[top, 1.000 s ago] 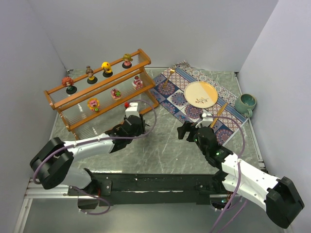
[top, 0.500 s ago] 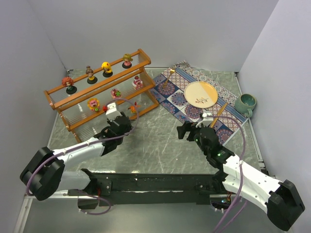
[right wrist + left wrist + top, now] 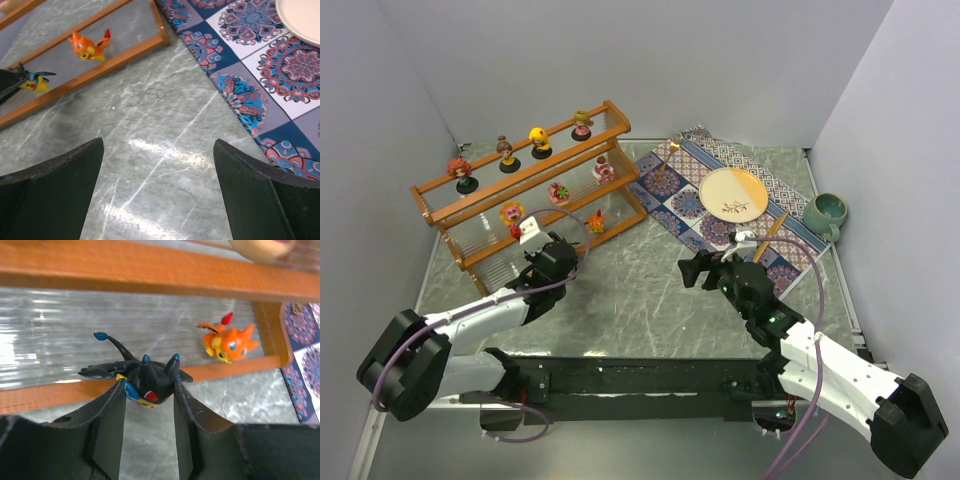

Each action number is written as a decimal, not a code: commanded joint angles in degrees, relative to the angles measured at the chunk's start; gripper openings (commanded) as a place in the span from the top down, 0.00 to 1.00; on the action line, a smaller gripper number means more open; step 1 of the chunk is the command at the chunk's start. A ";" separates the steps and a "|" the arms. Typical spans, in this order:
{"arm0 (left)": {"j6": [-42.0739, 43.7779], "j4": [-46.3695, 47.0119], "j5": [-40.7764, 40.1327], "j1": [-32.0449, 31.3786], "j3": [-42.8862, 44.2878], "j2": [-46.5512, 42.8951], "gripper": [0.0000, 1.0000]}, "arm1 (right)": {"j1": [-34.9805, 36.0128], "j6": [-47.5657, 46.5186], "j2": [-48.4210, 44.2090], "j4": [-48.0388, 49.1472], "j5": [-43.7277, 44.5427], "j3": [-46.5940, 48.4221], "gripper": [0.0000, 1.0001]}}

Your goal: Place and organize the plastic toys onto the shelf

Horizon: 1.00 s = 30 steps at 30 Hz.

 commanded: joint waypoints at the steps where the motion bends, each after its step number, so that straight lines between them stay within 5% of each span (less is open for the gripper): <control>1: -0.33 4.78 -1.44 1.55 1.89 1.14 0.94 | -0.37 0.27 0.05 3.29 -1.17 0.15 0.03; 30: 2.13 12.17 1.81 5.77 1.19 8.08 0.90 | -0.28 -0.35 0.40 3.82 -0.29 -0.64 0.03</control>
